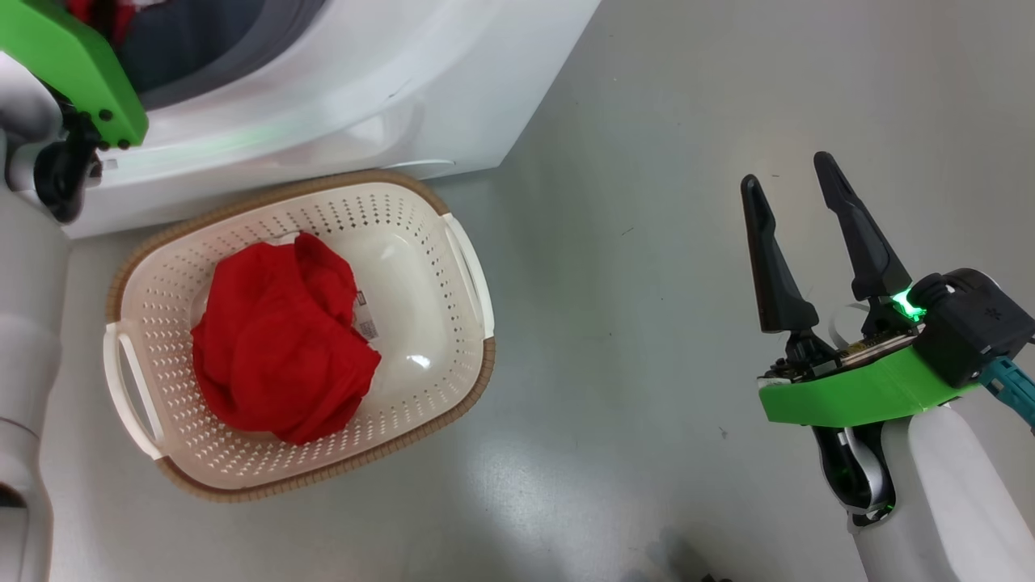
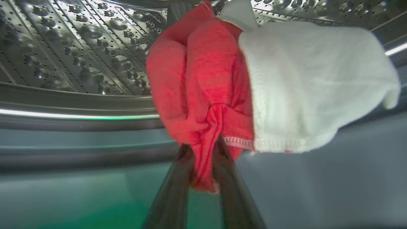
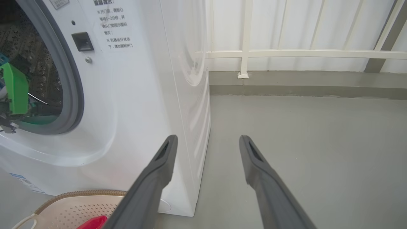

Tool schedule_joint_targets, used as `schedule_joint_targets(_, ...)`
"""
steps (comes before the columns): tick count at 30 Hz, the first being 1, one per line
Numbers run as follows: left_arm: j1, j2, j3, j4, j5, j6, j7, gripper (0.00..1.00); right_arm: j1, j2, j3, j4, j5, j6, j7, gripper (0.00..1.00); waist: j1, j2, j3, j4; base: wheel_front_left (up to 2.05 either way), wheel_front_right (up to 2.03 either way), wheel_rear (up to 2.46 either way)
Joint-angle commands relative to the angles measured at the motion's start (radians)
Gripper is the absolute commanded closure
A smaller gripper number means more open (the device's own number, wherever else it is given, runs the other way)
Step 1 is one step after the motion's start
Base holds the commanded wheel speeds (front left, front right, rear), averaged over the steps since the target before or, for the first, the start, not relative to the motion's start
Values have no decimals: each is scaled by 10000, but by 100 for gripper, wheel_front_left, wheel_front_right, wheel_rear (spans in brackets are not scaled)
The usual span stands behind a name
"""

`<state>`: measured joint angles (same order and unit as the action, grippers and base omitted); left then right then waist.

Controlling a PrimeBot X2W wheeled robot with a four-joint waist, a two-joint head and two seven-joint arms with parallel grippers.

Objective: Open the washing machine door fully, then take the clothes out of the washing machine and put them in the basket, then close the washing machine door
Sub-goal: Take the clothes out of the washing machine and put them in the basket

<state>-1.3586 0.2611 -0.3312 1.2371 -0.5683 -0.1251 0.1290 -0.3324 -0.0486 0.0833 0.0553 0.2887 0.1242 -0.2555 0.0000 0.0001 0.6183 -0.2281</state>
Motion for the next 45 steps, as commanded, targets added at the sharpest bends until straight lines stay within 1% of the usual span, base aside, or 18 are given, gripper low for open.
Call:
schedule_joint_targets(1, -193, 352, -58, -148, 78, -55, -78, 100, 123, -16, 182, -262, 23, 65, -63, 0, 0, -1, 11, 23, 0, 0, 0)
schedule_joint_targets(5, -169, 392, -335, -305, 200, -55, -695, 100, 68, -16, 153, -231, 55, 65, -63, 0, 0, -1, 24, 122, 0, 0, 0)
schedule_joint_targets(13, 76, 259, -430, -285, 264, -55, -2569, 100, -32, -16, 103, -155, 108, 65, -63, 0, 0, -1, -5, 472, 0, 0, 0)
schedule_joint_targets(14, 76, 259, -430, -285, 264, -55, -2569, 100, -32, -16, 103, -155, 108, 65, -63, 0, 0, -1, -5, 472, 0, 0, 0)
schedule_joint_targets(17, 227, 236, -485, -314, 321, -55, -3306, 100, -71, -16, 93, -130, 99, 65, -63, 0, 0, -1, -71, 617, 0, 0, 0)
schedule_joint_targets(20, 389, 216, -467, -511, 390, 41, -3753, 100, -86, -16, 61, -116, 67, 65, -63, 0, 0, -1, -160, 775, 0, 0, 0)
schedule_joint_targets(23, 651, 272, -337, -990, 463, 165, -3889, 100, -105, -16, 46, -70, 28, 65, -63, 0, 0, -1, -284, 904, 0, 0, 0)
schedule_joint_targets(27, 1352, 443, 260, -2654, 692, 489, -3902, 100, -96, -16, -25, -49, -8, 65, -63, 0, 0, -1, -472, 1078, 0, 0, 0)
schedule_joint_targets(32, 2443, 349, 994, -4098, 1065, 717, -3905, 100, -29, -16, -42, 40, -75, 65, -63, 0, 0, -1, -839, 1298, 0, 0, 0)
schedule_joint_targets(39, 3726, 128, 1841, -5386, 1628, 714, -3906, 100, 165, -16, -93, 160, -172, 65, -63, 0, 0, -1, -1575, 1516, 0, 0, 0)
schedule_joint_targets(45, 4753, -199, 2434, -6265, 2074, 633, -3906, 100, 434, -16, -146, 250, -240, 65, -63, 0, 0, -1, -2208, 1669, 0, 0, 0)
